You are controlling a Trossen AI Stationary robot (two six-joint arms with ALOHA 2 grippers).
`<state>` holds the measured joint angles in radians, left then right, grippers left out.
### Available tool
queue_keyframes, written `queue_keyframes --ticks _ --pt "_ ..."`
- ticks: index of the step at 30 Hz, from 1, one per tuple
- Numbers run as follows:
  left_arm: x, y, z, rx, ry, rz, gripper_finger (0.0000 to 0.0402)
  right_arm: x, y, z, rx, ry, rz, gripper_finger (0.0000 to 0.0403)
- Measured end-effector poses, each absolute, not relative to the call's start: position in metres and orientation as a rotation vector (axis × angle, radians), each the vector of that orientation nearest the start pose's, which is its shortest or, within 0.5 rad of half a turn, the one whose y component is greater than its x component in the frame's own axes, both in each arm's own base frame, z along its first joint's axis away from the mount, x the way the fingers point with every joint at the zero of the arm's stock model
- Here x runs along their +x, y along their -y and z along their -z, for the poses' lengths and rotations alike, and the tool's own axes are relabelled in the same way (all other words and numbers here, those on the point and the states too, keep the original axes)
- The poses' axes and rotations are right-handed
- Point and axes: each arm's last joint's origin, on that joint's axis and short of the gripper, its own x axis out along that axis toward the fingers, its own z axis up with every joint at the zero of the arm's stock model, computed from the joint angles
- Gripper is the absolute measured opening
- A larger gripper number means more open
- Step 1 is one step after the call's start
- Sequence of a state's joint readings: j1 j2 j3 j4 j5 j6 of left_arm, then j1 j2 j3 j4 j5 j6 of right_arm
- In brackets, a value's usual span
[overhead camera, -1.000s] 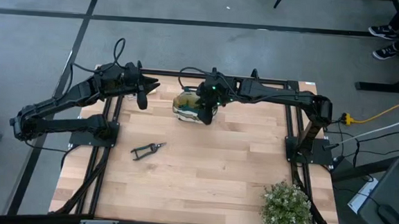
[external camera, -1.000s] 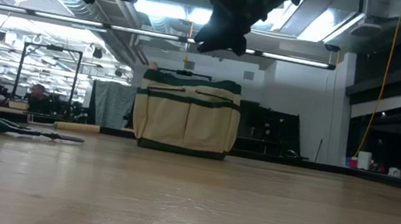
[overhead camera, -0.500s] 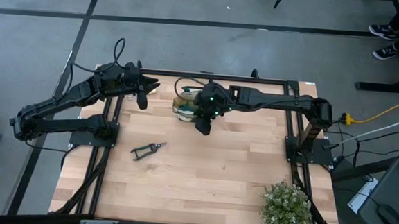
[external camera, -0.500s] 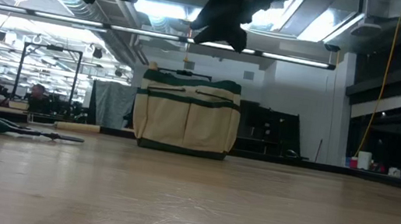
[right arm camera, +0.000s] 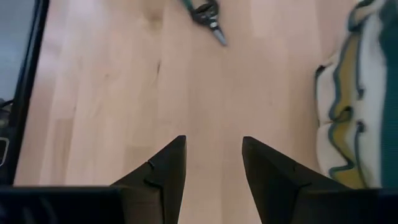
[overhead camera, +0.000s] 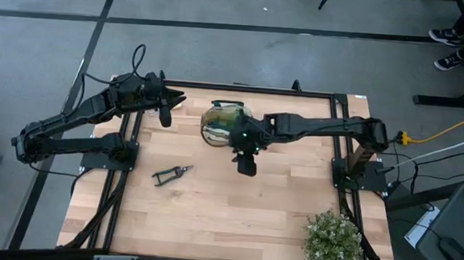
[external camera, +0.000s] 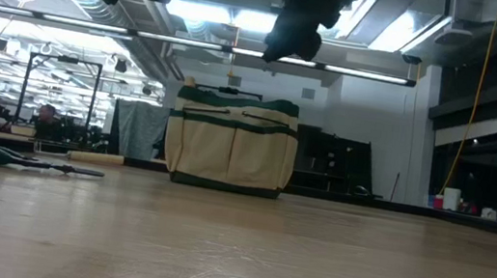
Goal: Pick & Place Garden tools in Gardening bag
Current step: Put the brown hand rake into the gardening bag
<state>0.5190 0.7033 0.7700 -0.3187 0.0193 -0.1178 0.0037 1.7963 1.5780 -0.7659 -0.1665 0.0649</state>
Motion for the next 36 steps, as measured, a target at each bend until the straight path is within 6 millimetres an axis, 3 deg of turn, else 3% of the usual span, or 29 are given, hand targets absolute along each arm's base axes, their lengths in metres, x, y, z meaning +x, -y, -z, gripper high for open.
queue_keyframes --ticks 17,20,28,36 --pt "0.133 -0.075 -0.326 -0.182 -0.216 -0.511 0.0086 0.331 -0.045 -0.336 0.007 -0.988 -0.177 0.0160" --pt "0.133 -0.075 -0.326 -0.183 -0.215 -0.511 0.0086 0.318 -0.051 -0.338 -0.004 -0.987 -0.197 0.0160" --pt "0.133 -0.075 -0.326 -0.183 -0.216 -0.511 0.0086 0.247 -0.049 -0.308 0.156 -0.907 -0.152 0.0160" --pt "0.133 -0.075 -0.326 -0.183 -0.216 -0.511 0.0086 0.184 -0.038 -0.303 0.299 -0.743 -0.132 0.0160"
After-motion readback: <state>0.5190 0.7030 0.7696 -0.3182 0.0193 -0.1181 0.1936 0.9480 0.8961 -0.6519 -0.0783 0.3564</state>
